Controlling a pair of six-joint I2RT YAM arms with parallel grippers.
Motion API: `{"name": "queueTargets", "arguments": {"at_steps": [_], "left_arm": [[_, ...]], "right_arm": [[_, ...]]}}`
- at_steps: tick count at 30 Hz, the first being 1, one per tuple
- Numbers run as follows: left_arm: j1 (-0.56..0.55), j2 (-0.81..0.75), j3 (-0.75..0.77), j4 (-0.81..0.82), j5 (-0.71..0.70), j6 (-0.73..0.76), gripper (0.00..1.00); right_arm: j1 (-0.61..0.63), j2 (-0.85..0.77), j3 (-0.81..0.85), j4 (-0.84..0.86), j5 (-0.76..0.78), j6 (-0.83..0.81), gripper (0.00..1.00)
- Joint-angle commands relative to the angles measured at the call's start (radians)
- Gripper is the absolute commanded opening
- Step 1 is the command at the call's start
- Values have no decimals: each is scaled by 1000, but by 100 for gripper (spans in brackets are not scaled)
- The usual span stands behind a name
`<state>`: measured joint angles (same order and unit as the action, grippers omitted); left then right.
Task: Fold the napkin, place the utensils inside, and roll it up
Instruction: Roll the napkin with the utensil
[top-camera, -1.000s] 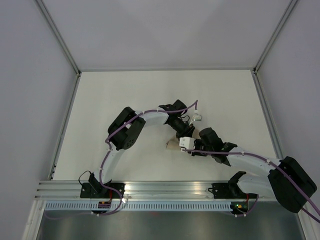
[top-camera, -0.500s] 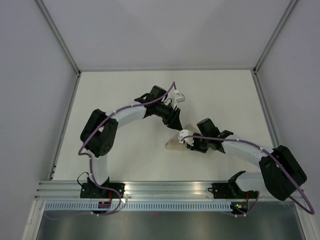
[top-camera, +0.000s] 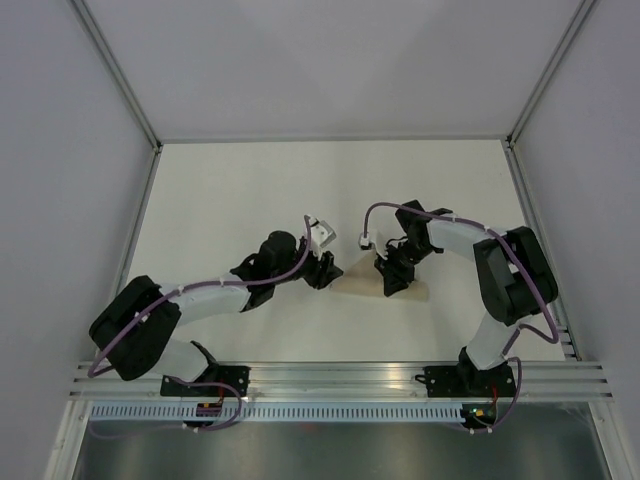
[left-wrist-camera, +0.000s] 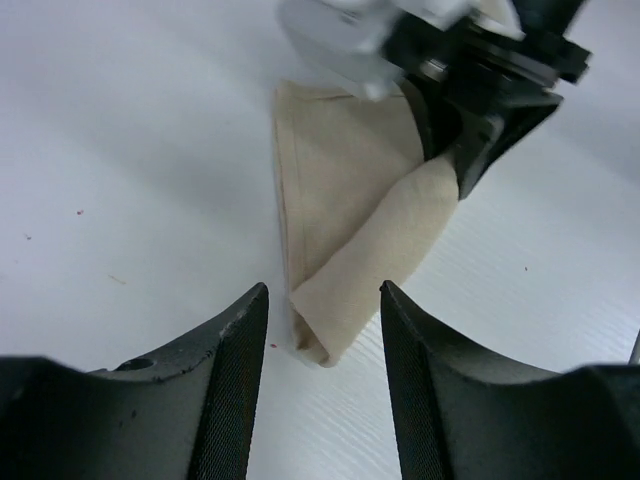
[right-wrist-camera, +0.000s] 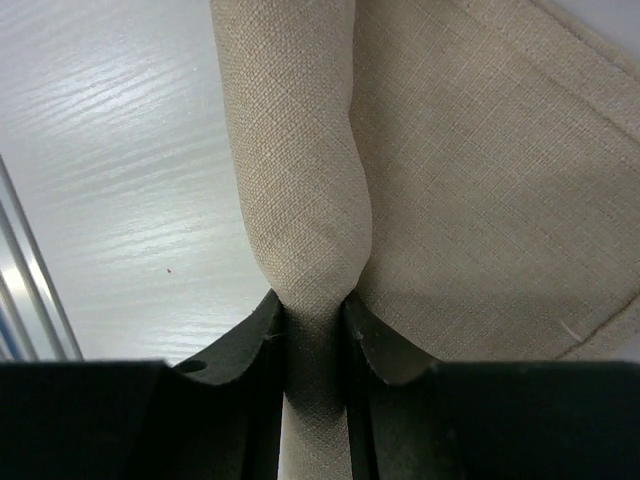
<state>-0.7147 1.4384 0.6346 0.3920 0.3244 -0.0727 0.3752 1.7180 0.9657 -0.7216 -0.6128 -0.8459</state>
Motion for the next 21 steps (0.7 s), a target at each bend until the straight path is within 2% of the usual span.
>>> {"name": "queueTargets", "arguments": {"at_steps": [1, 7, 11, 14, 21], "left_arm": [[-98, -58, -70, 252, -194, 117, 54], [-316, 43, -15, 186, -320, 407, 54], [-385, 152, 69, 105, -358, 583, 56], [-420, 244, 134, 105, -390, 664, 63], [-437, 382, 192, 131, -404, 699, 66]], "right_arm": [[-30, 143, 42, -107, -31, -77, 10], [-55, 265, 133, -180, -44, -88, 10], [-62, 307, 168, -211, -44, -90, 10], [-64, 318, 177, -211, -39, -85, 10], [-70, 338, 177, -206, -38, -79, 10]]}}
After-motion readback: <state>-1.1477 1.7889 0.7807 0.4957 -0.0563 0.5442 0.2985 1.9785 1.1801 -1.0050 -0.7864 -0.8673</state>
